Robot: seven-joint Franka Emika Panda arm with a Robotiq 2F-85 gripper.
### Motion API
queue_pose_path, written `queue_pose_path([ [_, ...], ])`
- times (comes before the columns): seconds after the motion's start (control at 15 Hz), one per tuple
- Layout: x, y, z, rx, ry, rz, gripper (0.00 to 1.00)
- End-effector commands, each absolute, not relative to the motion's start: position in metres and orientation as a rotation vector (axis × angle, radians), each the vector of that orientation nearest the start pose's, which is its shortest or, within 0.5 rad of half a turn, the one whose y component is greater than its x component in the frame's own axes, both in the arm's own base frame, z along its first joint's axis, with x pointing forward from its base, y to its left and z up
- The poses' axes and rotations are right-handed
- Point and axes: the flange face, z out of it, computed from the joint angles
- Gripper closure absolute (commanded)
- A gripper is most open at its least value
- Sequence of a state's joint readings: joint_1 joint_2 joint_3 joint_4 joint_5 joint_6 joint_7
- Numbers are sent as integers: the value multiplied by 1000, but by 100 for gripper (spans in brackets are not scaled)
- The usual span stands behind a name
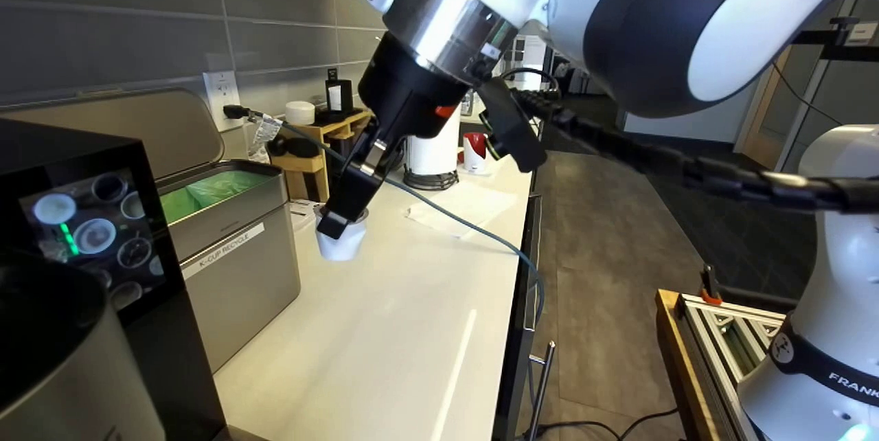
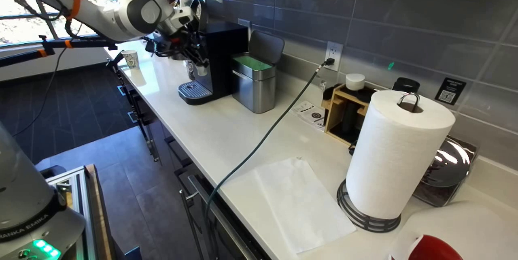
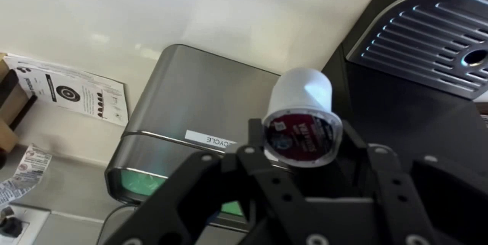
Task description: Wipe the counter with the paper towel
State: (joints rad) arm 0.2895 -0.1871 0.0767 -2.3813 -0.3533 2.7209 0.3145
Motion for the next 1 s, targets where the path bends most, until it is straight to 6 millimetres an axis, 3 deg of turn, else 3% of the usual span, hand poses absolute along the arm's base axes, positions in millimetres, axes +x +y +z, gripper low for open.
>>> queue_pose_path([
  [0.0, 454, 211, 480, -3042, -613, -903, 76],
  [0.27, 449, 235, 505, -3045, -677, -930, 76],
  [0.33, 449, 232, 499, -3027, -657, -950, 51],
  [0.73, 449, 235, 506, -3032, -667, -958, 51],
  [0.8, 449, 234, 506, -3032, -667, -958, 76],
  [0.93, 445, 247, 515, -2968, -759, -992, 76],
])
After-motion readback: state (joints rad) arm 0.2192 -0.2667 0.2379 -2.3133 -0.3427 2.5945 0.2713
